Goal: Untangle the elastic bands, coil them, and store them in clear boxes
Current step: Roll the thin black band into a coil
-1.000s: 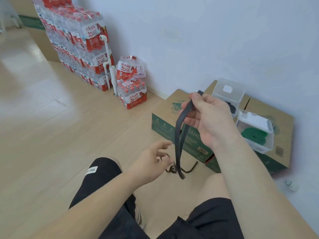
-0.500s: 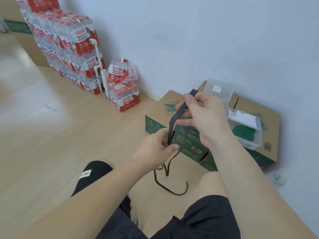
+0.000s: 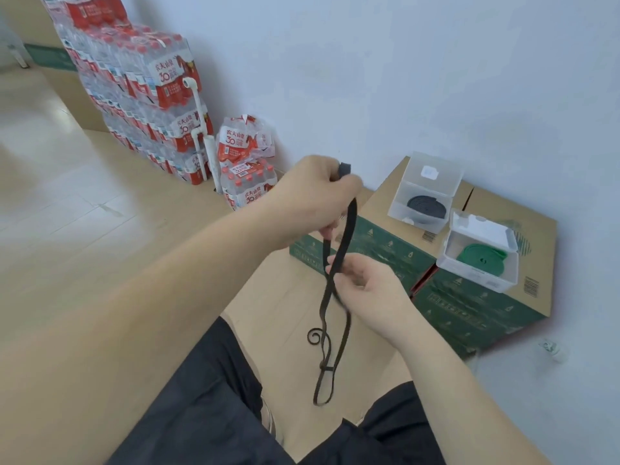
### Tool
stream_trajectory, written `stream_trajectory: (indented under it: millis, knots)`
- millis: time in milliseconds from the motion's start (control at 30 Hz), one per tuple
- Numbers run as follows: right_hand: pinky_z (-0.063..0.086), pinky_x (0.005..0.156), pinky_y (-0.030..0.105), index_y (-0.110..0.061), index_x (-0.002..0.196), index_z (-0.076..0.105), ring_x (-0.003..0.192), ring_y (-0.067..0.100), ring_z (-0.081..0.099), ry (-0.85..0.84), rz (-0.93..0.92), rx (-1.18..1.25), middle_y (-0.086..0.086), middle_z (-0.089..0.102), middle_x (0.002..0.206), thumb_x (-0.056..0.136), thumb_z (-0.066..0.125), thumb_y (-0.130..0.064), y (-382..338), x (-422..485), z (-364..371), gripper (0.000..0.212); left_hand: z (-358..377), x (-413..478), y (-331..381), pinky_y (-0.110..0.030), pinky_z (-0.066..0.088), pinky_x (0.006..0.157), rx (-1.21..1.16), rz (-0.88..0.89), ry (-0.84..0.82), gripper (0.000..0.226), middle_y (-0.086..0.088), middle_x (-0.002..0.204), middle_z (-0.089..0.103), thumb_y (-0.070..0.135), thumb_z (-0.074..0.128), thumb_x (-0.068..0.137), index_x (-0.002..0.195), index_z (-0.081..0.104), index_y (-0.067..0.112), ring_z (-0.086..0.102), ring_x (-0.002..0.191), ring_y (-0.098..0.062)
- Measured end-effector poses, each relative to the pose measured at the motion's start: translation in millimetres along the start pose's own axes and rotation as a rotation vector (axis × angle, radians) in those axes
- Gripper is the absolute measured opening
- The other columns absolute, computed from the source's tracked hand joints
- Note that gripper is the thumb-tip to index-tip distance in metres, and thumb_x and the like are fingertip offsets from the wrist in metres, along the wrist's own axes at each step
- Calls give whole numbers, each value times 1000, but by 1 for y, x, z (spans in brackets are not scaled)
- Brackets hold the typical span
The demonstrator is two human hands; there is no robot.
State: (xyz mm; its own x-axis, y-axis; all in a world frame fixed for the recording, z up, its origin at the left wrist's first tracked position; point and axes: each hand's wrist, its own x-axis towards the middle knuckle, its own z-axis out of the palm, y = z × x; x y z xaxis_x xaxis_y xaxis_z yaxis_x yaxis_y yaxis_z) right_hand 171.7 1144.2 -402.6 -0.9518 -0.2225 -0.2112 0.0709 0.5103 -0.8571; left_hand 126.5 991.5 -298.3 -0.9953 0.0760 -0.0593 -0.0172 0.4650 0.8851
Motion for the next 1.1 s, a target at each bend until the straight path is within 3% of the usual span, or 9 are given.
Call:
stream_trajectory:
  millis: [200, 300, 433, 567, 633, 767, 867, 1033, 1100]
  knots:
    - [63, 84, 46, -24, 96, 72, 80, 14, 76, 205, -52, 28, -2, 78, 85, 103, 55, -15, -10, 6, 3, 20, 1, -1, -22, -40, 65, 73, -364, -93, 8, 20, -15, 93, 76, 25, 57, 104, 109, 67, 9, 73, 72, -23]
    - [65, 73, 48, -19, 97, 69, 79, 31, 76, 275, -121, 117, 8, 77, 84, 104, 52, -14, -37, 9, -10, 19, 20, -28, -75, -33, 60, 76, 16, -81, -85, 28, 0, 99, 76, 6, 58, 91, 110, 71, 23, 70, 80, -10]
    - [66, 62, 35, -12, 106, 69, 69, 23, 78, 224, -116, 230, 9, 79, 87, 108, 48, -9, -71, 14, -20, 21, 52, -59, -119, -31, 55, 101, 172, -186, -286, 29, 9, 122, 70, 16, 58, 98, 122, 69, 30, 66, 110, -8]
    - [66, 66, 34, -14, 105, 69, 78, 18, 78, 230, -106, 373, 9, 79, 93, 110, 49, -16, -80, 19, -29, 21, 52, -59, -121, -38, 58, 92, 179, -170, -165, 17, 4, 99, 73, 30, 54, 106, 107, 70, 26, 70, 95, -18]
    - [66, 77, 38, -14, 112, 70, 93, 15, 77, 181, -47, 367, 5, 77, 105, 110, 49, -24, -69, 23, -32, 24, 42, -55, -107, -29, 61, 81, 105, -135, -93, 19, -2, 89, 73, 29, 53, 106, 102, 70, 21, 72, 83, -19]
    - [60, 97, 46, -23, 121, 73, 109, 13, 72, -12, 100, 207, -5, 78, 110, 93, 56, -1, -29, 16, -11, 39, 15, -29, -61, -31, 65, 67, -171, -90, 53, 20, -16, 84, 77, 16, 54, 106, 102, 69, 5, 76, 70, -24]
    - [57, 103, 37, -23, 121, 72, 109, 6, 71, -102, 124, 118, -8, 78, 110, 95, 59, 0, -10, 1, 11, 37, 3, -11, -41, -35, 65, 63, -244, -157, 54, 24, -24, 82, 76, 16, 57, 105, 102, 67, -6, 76, 63, -26]
    - [62, 90, 42, -26, 104, 71, 89, 9, 76, 110, 59, 44, -5, 78, 95, 105, 55, -20, -3, 2, 17, 17, -1, -4, -40, -38, 66, 74, -441, -232, 56, 34, -21, 96, 78, 31, 54, 106, 108, 67, 0, 79, 80, -30]
    - [66, 79, 38, -22, 103, 72, 81, 8, 78, 170, 14, 124, -3, 79, 90, 106, 55, -18, -15, 7, 7, 18, 5, -13, -56, -43, 65, 82, -443, -286, 65, 20, -19, 102, 77, 18, 54, 104, 110, 68, 6, 78, 88, -33]
